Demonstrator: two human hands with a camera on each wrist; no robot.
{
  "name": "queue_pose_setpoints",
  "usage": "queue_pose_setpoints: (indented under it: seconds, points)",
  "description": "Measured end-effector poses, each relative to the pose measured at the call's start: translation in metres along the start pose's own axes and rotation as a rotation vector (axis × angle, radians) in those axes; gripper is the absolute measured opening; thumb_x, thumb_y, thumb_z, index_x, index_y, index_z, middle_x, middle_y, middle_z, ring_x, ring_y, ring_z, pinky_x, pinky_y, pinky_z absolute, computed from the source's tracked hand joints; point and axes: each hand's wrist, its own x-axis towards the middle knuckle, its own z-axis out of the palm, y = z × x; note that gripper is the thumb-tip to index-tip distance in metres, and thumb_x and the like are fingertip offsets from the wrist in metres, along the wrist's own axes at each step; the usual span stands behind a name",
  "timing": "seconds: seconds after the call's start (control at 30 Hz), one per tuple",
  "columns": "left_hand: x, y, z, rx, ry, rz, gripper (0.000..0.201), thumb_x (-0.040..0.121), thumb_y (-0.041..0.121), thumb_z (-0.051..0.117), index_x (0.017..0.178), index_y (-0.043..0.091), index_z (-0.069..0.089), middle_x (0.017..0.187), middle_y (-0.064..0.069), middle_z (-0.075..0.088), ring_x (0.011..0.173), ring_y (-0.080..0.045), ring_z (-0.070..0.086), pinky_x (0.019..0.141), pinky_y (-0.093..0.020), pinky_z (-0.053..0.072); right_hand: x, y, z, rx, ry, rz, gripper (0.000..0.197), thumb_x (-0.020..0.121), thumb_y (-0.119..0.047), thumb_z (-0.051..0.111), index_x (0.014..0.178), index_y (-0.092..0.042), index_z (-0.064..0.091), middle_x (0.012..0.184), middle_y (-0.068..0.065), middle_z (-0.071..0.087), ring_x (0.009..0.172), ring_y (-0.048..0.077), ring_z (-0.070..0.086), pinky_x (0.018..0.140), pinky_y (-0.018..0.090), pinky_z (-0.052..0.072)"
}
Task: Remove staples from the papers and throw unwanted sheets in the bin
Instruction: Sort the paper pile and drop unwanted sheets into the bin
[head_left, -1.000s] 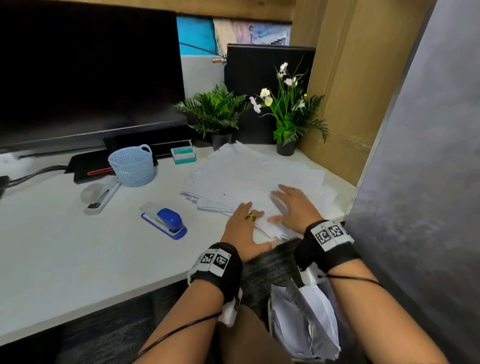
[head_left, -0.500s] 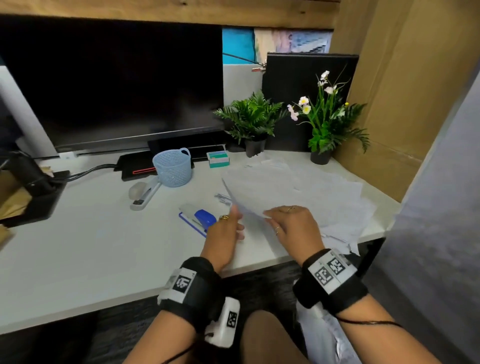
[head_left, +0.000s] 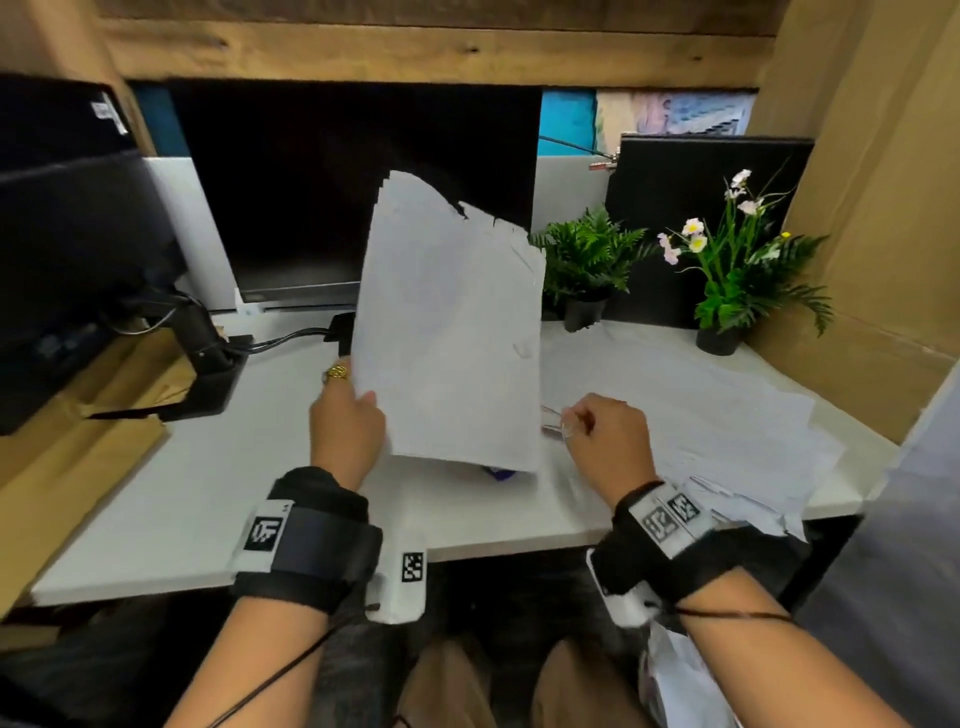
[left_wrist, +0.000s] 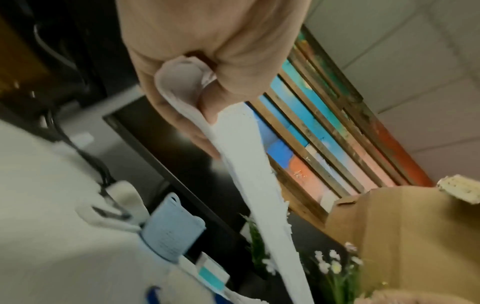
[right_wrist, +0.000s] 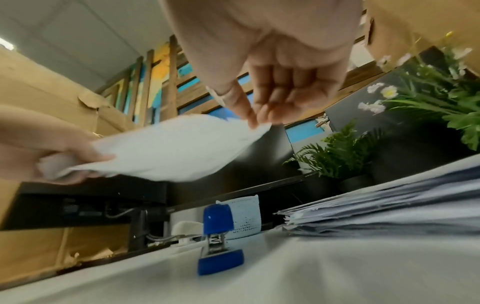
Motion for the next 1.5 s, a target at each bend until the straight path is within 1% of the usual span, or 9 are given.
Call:
queue_pose_setpoints:
  seconds: [0.23, 0.37, 0.47, 0.53, 0.77, 0.97, 1.17, 1.33, 1.5]
  points:
    - [-0.014, -0.018, -0.035, 0.391, 0.167, -0.044, 0.043, 0.089, -0.004, 0.044, 0.129, 0.011, 0.045, 0.117, -0.021, 0.059, 0.102, -0.041, 0.056, 0.083, -0.041, 0.046, 0.050, -0.051, 0.064, -0.331, -0.639, 0.060, 0.055, 0.084, -0.055, 0.057, 0.104, -0.004, 0.061, 0.103, 0.013, 0.063, 0.097, 0.028, 0.060, 0.079, 0.033, 0.047]
    - [-0.015, -0.038, -0.048, 0.521, 0.150, -0.077, 0.051, 0.088, -0.003, 0.044, 0.135, 0.016, 0.044, 0.114, -0.021, 0.060, 0.100, -0.041, 0.056, 0.083, -0.041, 0.045, 0.061, -0.052, 0.068, -0.339, -0.778, 0.144, 0.027, 0.085, -0.036, 0.058, 0.101, -0.014, 0.059, 0.105, 0.006, 0.055, 0.094, 0.025, 0.052, 0.079, 0.029, 0.041]
    - [-0.011, -0.054, -0.054, 0.621, 0.100, -0.092, 0.047, 0.088, 0.000, 0.045, 0.133, 0.015, 0.045, 0.112, -0.020, 0.061, 0.099, -0.039, 0.058, 0.082, -0.039, 0.046, 0.059, -0.047, 0.064, 0.251, -0.807, 0.461, 0.010, 0.086, -0.028, 0.058, 0.081, -0.020, 0.054, 0.090, 0.005, 0.056, 0.081, 0.020, 0.054, 0.082, 0.032, 0.049]
    - [-0.009, -0.059, -0.054, 0.659, 0.064, -0.092, 0.045, 0.089, 0.002, 0.045, 0.132, 0.014, 0.046, 0.113, -0.018, 0.061, 0.099, -0.037, 0.058, 0.082, -0.038, 0.046, 0.052, -0.048, 0.052, 0.703, -0.735, 0.736, 0.020, 0.091, -0.027, 0.056, 0.077, -0.014, 0.051, 0.062, 0.007, 0.059, 0.054, 0.020, 0.057, 0.063, 0.033, 0.056]
    - [-0.004, -0.051, -0.025, 0.677, -0.125, 0.006, 0.049, 0.089, 0.004, 0.043, 0.136, 0.018, 0.044, 0.115, -0.013, 0.061, 0.101, -0.031, 0.058, 0.082, -0.032, 0.045, 0.045, -0.041, 0.009, 1.182, -0.589, 0.763, 0.029, 0.094, -0.035, 0.052, 0.106, -0.008, 0.053, 0.076, 0.013, 0.051, 0.058, 0.028, 0.062, 0.061, 0.039, 0.058]
    - [0.003, -0.046, -0.001, 0.793, -0.204, 0.044, 0.040, 0.090, 0.009, 0.043, 0.129, 0.017, 0.048, 0.113, -0.010, 0.062, 0.100, -0.029, 0.059, 0.078, -0.029, 0.043, 0.045, -0.038, 0.009, 1.177, -0.555, 0.704, 0.024, 0.096, -0.032, 0.051, 0.103, -0.009, 0.054, 0.084, 0.014, 0.050, 0.050, 0.028, 0.063, 0.084, 0.046, 0.049]
    - [0.011, -0.061, 0.008, 0.955, -0.283, 0.023, 0.039, 0.094, 0.010, 0.039, 0.133, 0.015, 0.041, 0.118, -0.007, 0.060, 0.104, -0.024, 0.059, 0.080, -0.027, 0.043, 0.046, -0.041, 0.046, 0.488, -0.507, 0.574, 0.057, 0.094, -0.048, 0.047, 0.129, -0.002, 0.047, 0.125, 0.015, 0.052, 0.106, 0.027, 0.050, 0.108, 0.038, 0.034]
    - [0.012, -0.071, 0.005, 0.929, -0.280, 0.065, 0.037, 0.096, 0.010, 0.039, 0.132, 0.017, 0.045, 0.117, -0.008, 0.061, 0.105, -0.025, 0.058, 0.081, -0.026, 0.041, 0.043, -0.042, 0.080, 0.520, -0.548, 0.583, 0.033, 0.092, -0.045, 0.053, 0.091, -0.011, 0.052, 0.093, 0.006, 0.052, 0.091, 0.024, 0.049, 0.091, 0.029, 0.037]
    - [0.022, -0.074, -0.009, 1.034, -0.334, 0.009, 0.023, 0.091, 0.016, 0.042, 0.111, 0.015, 0.054, 0.110, -0.004, 0.063, 0.100, -0.023, 0.060, 0.078, -0.025, 0.041, 0.048, -0.046, 0.077, 0.525, -0.543, 0.579, 0.053, 0.091, -0.028, 0.058, 0.133, -0.001, 0.040, 0.129, 0.026, 0.048, 0.109, 0.032, 0.051, 0.098, 0.030, 0.039]
